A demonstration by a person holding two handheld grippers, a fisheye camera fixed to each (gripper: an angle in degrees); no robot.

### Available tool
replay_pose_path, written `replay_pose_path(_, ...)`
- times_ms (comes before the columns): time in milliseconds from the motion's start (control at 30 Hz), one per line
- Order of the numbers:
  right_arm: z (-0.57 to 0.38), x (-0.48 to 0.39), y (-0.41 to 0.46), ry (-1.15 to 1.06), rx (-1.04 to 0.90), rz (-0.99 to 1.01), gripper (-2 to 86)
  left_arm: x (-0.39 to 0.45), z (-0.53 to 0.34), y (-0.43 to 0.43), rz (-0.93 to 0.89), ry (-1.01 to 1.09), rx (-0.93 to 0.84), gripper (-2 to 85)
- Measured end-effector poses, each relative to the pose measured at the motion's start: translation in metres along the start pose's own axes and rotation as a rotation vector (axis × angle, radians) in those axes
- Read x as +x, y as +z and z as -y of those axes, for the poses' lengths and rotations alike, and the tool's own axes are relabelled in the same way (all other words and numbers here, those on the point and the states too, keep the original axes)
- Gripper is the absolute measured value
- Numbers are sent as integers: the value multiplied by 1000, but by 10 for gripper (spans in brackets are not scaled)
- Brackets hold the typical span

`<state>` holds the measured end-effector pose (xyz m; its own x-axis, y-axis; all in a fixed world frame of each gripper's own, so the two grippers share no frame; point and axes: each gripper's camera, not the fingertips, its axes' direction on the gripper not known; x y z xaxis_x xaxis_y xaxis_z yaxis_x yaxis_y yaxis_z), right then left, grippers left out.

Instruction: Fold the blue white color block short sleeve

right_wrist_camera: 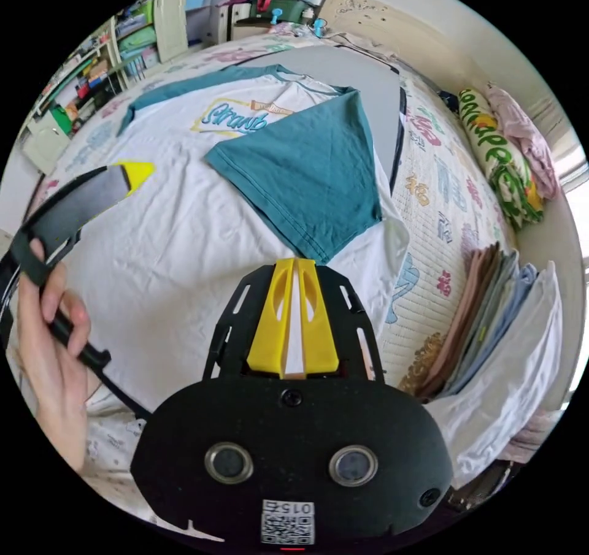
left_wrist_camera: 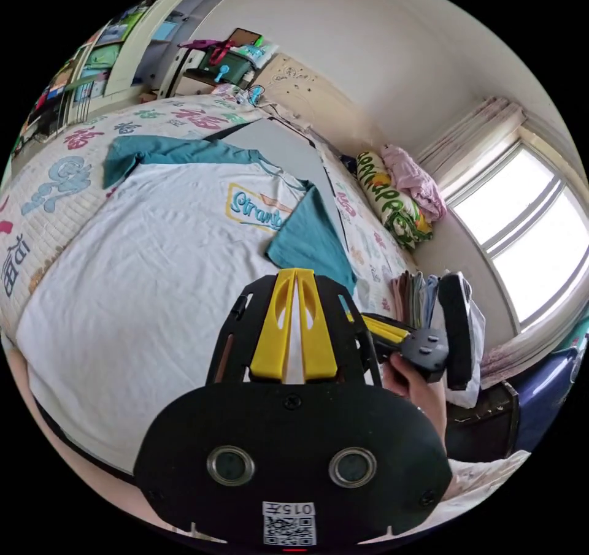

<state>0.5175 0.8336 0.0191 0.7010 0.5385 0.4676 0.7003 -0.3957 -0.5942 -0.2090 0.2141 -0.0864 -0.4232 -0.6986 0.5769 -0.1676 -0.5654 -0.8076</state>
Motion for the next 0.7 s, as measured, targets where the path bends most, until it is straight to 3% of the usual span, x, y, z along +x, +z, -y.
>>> replay_pose_path(200,17,-118,24,-23,-73,-435,-5,-28,-22,9,-89,-201,29,-9)
replay_pose_path(533,34,-204,45,-126,-110,-607,-4,-104,-53,21,-269,-432,47,-9)
replay_pose_path(700,35,-229,53,-176,-99,-654,-5,-117,-63,25,-265,-470,56,-9)
